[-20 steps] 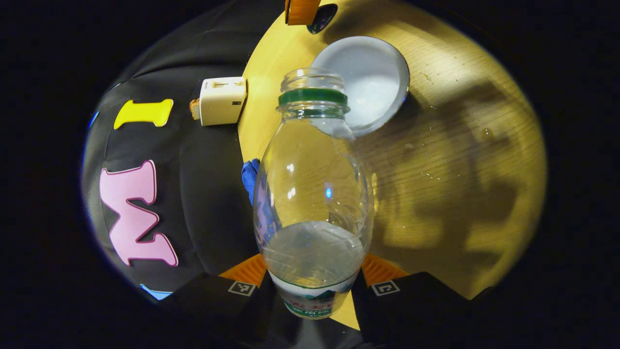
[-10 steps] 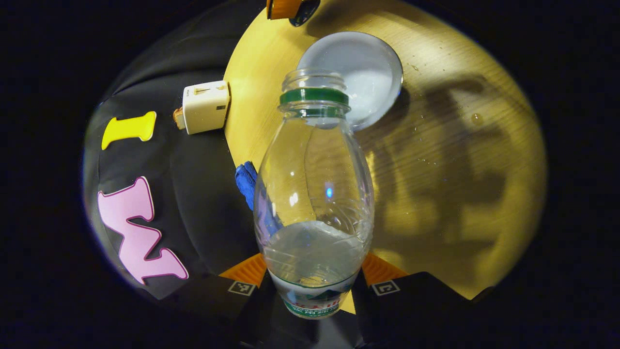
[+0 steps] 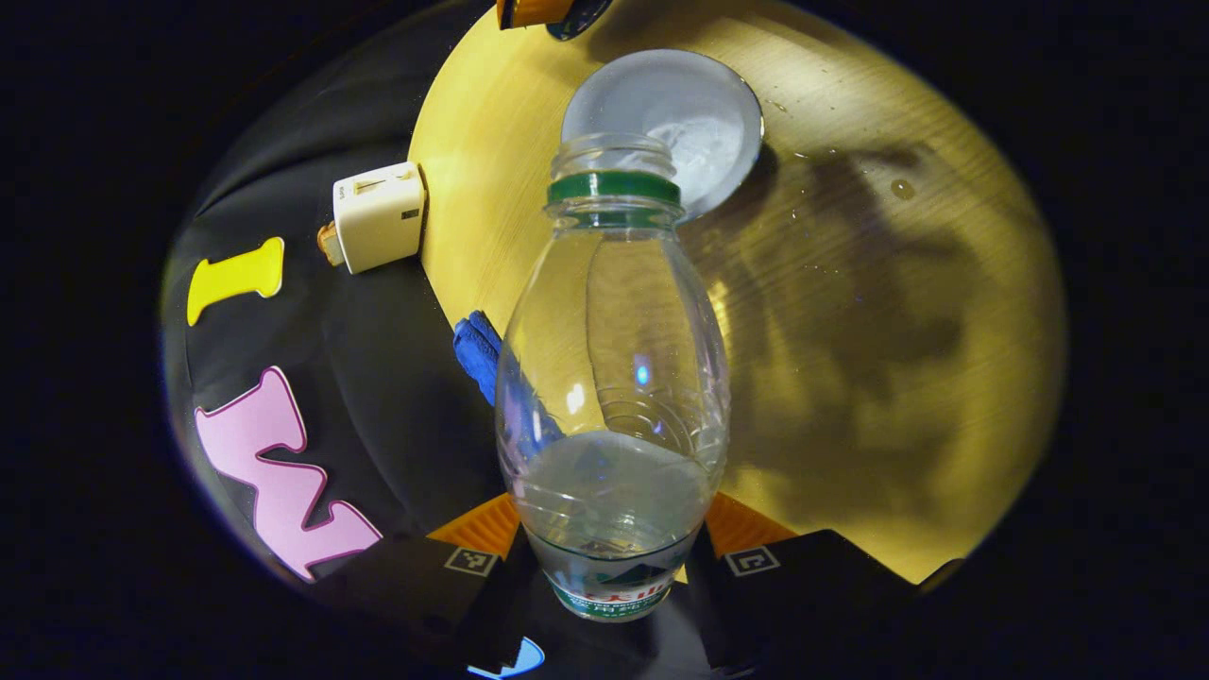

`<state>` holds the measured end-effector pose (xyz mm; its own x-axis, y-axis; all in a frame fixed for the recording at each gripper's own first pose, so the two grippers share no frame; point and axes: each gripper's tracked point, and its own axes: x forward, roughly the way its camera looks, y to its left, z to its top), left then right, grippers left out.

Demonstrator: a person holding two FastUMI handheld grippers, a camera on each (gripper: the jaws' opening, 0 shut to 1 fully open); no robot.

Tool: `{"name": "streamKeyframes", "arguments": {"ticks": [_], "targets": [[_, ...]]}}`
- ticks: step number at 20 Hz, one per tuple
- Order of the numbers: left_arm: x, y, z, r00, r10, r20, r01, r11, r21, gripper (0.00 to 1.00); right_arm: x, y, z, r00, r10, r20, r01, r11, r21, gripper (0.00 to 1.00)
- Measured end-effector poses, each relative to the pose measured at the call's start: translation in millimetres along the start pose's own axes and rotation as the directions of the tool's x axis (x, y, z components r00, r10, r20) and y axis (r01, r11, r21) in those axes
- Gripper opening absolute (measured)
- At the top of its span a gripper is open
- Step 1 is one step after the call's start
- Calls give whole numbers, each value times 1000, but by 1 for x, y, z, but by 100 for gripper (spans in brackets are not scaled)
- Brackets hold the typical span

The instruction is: Open the teacup lid with one hand, grasp the water bottle and pour water into the teacup with the other hand; after pouring, place the water bottle on the coaster and then close the teacup lid.

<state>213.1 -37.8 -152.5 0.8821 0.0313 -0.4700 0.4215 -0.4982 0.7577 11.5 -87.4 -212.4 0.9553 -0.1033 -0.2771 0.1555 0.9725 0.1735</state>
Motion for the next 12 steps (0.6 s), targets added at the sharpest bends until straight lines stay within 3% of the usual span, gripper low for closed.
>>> {"name": "streamKeyframes", "arguments": {"ticks": [5,6,7,12], "targets": [[-2,5,-3,1000,-8,-17,9,999,53,72,-2,0,3,1000,5,3,-5,1000,4,25],[-3,6,-3,1000,-10,-22,11,998,61,71,-4,0,3,1000,7,3,-7,1000,4,20],[-4,6,-4,1000,-13,-27,14,998,68,71,-5,0,4,1000,8,4,-8,1000,4,25],[-13,17,-9,999,-4,-46,9,994,110,72,-7,2,8,1000,20,2,-20,1000,8,25]]}}
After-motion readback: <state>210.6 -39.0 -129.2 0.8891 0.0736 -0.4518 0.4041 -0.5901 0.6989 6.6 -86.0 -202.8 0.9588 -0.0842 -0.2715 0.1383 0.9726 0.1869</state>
